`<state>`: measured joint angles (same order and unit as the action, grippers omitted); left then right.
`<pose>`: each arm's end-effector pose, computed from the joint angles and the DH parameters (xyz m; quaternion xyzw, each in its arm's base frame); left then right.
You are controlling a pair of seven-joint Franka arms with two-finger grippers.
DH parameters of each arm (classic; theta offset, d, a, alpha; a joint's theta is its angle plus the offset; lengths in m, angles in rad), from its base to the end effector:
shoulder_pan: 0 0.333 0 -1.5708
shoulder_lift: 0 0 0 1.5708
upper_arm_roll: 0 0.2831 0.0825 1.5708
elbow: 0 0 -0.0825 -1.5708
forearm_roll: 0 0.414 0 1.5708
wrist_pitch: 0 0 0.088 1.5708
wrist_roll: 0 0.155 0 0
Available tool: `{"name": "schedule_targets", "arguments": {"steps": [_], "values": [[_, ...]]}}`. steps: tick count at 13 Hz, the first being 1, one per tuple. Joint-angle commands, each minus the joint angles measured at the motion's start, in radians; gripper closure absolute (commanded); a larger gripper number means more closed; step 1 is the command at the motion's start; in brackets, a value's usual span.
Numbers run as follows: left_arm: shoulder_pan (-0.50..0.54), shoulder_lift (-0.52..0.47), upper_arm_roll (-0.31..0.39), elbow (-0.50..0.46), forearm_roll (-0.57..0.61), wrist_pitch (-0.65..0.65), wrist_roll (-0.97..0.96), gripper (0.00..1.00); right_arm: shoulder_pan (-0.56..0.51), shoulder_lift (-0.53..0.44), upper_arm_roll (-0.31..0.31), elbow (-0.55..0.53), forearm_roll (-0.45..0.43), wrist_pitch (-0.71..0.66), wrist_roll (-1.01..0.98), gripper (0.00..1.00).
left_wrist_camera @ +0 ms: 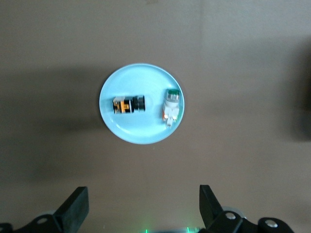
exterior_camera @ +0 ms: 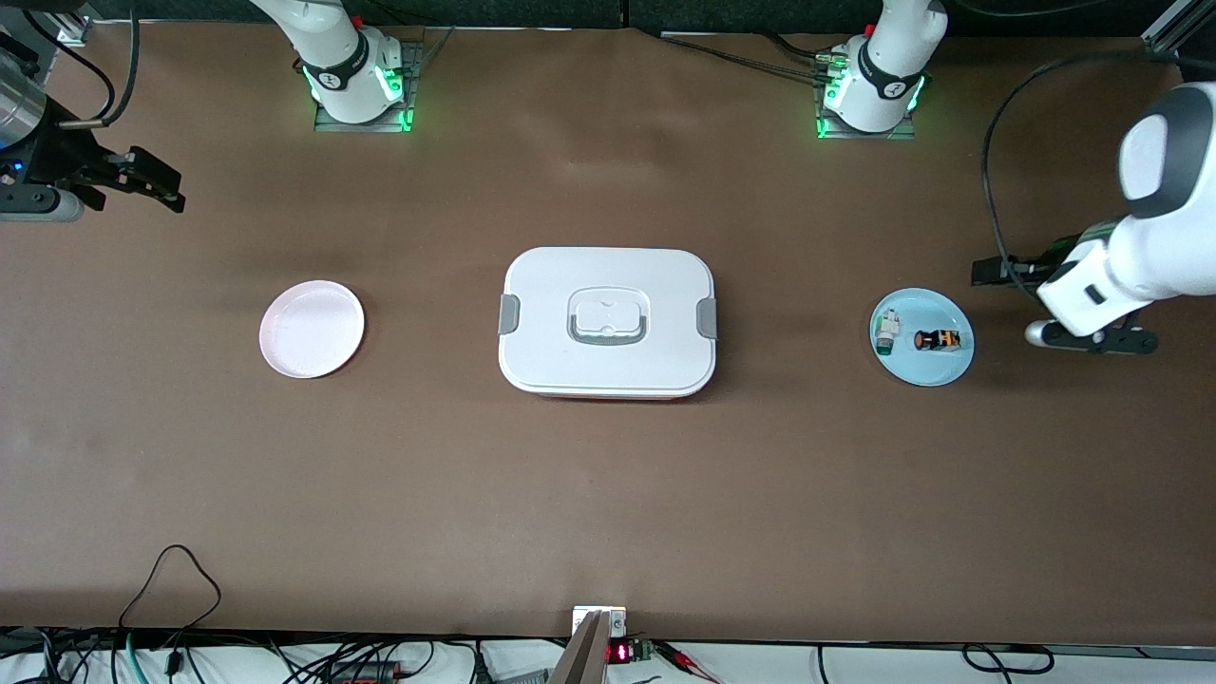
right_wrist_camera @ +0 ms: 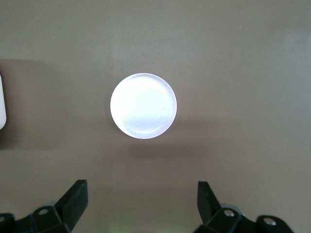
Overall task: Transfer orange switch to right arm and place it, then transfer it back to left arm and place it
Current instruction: 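Reach the left gripper down to the orange switch on the blue plate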
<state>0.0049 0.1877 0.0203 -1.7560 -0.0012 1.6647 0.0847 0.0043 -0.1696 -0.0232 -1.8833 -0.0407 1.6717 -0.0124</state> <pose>0.5912 0.0145 0.3485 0.9899 -0.0292 -0.1389 0.0063 0.5363 -0.0165 0.4902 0.9996 -0.0006 -0.0213 0.0179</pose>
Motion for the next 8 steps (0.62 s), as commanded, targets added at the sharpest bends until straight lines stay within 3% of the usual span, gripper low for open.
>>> {"name": "schedule_targets", "arguments": {"steps": [1, 4, 8], "values": [[0.015, -0.05, -0.006, -0.159, 0.02, 0.168, 0.018, 0.0, 0.003, -0.012, 0.0, -0.002, 0.002, 0.011, -0.011, 0.0], [0.041, -0.045, -0.006, -0.31, 0.02, 0.384, 0.024, 0.0, 0.003, 0.034, 0.002, 0.09, 0.002, -0.035, -0.012, 0.0], [0.058, -0.002, -0.006, -0.431, 0.02, 0.605, 0.026, 0.0, 0.005, 0.035, 0.003, 0.113, 0.002, -0.036, -0.012, 0.0]]}}
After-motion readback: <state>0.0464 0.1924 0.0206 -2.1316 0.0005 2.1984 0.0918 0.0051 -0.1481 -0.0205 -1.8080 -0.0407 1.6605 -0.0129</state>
